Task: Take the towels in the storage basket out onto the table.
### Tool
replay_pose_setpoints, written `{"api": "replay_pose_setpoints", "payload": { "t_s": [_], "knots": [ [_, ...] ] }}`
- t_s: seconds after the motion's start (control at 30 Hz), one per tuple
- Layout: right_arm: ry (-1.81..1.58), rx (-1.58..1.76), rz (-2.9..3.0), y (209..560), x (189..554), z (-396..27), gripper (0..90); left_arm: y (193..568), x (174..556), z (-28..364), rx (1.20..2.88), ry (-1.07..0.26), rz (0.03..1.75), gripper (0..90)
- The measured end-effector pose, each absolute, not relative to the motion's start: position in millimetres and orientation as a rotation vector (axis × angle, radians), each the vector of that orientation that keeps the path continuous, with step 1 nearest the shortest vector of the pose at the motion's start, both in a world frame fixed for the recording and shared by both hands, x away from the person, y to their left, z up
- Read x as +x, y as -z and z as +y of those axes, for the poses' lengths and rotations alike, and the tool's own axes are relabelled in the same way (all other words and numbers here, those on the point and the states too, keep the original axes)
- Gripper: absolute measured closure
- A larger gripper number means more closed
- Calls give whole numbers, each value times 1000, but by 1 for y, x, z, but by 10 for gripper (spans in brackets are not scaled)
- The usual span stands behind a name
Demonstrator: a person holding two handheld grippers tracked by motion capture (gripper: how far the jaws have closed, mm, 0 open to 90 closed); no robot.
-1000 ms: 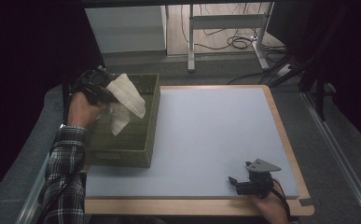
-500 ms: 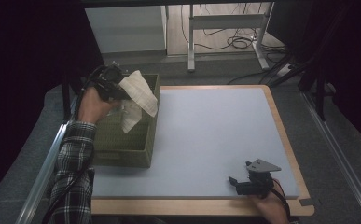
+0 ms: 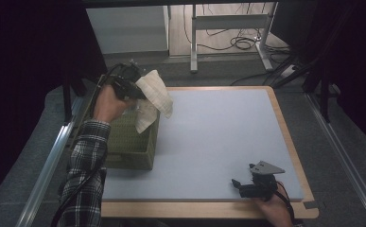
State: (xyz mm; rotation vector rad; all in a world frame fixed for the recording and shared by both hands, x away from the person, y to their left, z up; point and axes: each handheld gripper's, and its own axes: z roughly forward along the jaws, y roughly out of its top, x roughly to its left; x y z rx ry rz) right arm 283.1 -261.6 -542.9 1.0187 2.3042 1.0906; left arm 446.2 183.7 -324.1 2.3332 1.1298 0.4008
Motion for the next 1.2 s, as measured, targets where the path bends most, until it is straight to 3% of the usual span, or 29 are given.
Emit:
{"api": "replay_pose_setpoints", "payload": {
  "t_s": [0.77,1.2],
  "knots": [
    [-1091,1020,2305,543,283,-262,76,335,458,107,2386,-347,994,771],
    [-1091,1022,2306,543,283,-262,77,364,458,53,2453,-298,896,768]
  ]
}}
